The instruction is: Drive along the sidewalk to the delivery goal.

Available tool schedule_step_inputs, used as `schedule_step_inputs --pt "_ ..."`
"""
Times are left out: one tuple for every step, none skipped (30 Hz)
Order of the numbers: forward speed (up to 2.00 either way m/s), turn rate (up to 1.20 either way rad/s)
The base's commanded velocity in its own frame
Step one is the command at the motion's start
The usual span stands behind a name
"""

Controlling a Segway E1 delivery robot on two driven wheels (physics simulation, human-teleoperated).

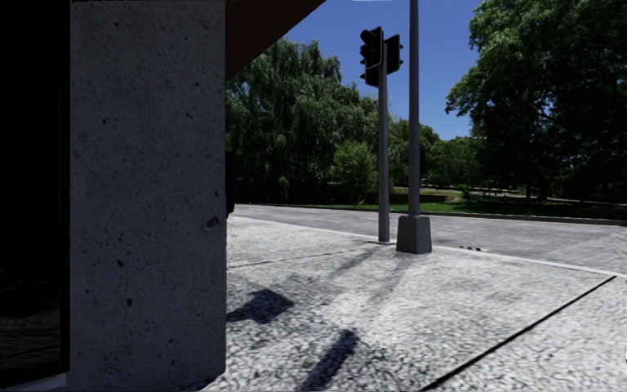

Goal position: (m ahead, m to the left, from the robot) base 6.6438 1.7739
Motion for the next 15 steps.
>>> schedule_step_inputs --pt "1.43 -1.20" --pt "1.43 -1.20" --pt "1.43 -1.20" --pt "1.43 -1.20" --pt "1.43 -1.20" --pt "1.43 0.00" --pt "1.43 0.00" --pt "1.43 0.00" --pt "1.43 0.00" --pt "1.43 0.00" --pt "1.43 0.00" --pt "1.43 0.00" --pt "1.43 0.00" --pt "1.43 0.00" --pt "1.43 0.00"
